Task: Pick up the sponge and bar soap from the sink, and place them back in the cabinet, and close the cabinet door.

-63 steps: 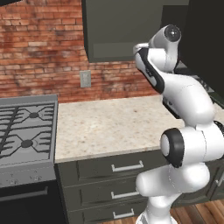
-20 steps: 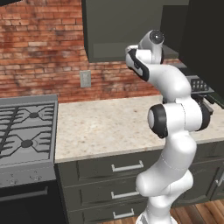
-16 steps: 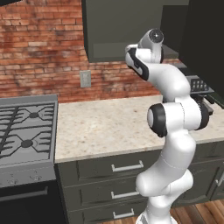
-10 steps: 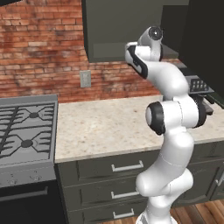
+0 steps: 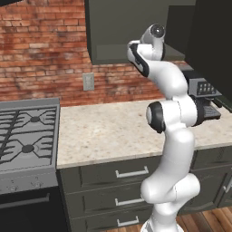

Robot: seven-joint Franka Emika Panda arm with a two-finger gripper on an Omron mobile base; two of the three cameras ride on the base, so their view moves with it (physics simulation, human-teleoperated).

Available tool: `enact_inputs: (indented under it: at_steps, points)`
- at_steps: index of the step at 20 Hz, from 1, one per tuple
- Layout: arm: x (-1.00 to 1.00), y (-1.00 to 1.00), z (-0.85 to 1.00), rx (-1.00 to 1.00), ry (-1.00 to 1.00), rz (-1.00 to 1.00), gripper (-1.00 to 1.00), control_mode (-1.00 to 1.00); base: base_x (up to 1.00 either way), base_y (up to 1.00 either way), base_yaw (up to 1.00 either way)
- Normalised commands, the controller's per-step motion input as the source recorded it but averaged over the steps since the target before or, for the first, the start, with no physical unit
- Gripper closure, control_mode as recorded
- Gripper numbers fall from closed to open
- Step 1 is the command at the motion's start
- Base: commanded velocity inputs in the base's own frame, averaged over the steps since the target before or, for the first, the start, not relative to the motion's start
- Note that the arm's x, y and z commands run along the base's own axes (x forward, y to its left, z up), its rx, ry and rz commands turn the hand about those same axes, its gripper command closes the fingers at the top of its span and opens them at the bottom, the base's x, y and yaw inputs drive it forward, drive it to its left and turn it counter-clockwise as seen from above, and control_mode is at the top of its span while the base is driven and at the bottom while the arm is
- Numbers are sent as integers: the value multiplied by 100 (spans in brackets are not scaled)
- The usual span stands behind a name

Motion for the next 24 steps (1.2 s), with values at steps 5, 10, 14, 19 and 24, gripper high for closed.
enact_inputs:
  at_steps: [5, 10, 14, 19, 24]
  points:
    - [31, 0, -20, 0, -1, 0, 100, -100, 0, 0, 0]
    - [9, 0, -28, 0, 0, 0, 100, -100, 0, 0, 0]
    - [10, 0, -37, 0, 0, 0, 100, -100, 0, 0, 0]
    - [15, 0, -40, 0, 0, 0, 100, -100, 0, 0, 0]
    - [4, 0, -39, 0, 0, 0, 100, -100, 0, 0, 0]
